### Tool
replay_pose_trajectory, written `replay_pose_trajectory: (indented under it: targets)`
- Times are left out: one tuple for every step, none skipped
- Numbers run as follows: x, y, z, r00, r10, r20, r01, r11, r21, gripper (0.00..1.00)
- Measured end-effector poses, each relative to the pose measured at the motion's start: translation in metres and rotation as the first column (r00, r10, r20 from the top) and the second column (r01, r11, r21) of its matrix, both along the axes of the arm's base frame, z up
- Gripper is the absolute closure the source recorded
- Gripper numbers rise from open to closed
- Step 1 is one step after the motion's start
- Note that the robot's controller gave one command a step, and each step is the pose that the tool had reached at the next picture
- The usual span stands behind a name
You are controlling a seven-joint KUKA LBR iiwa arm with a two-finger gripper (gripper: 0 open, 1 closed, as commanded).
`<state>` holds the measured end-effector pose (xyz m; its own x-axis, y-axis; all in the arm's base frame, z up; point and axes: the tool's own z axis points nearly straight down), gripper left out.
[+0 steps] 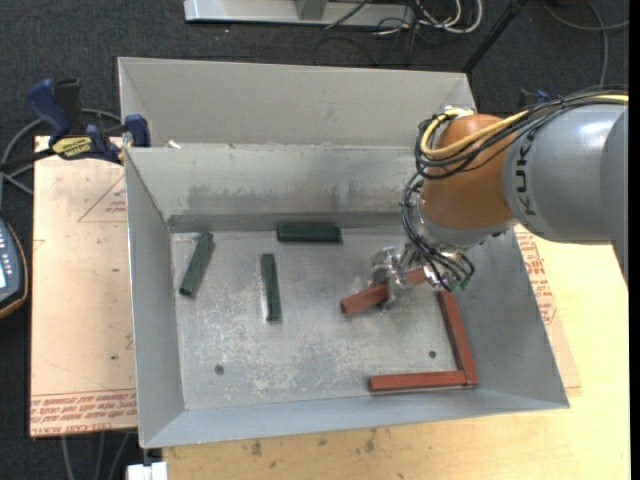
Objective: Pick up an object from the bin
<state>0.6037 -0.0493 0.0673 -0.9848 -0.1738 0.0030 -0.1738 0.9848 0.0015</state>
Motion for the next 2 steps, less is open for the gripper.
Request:
replay_pose_trajectory:
  targets:
    - [-0.024,0.014,0.083,0.929,0.37,0.011,-0.37,0.929,-0.003,1.0]
    - [-0.03,0.033,0.157,0.927,0.374,0.014,-0.374,0.928,-0.004,1.0]
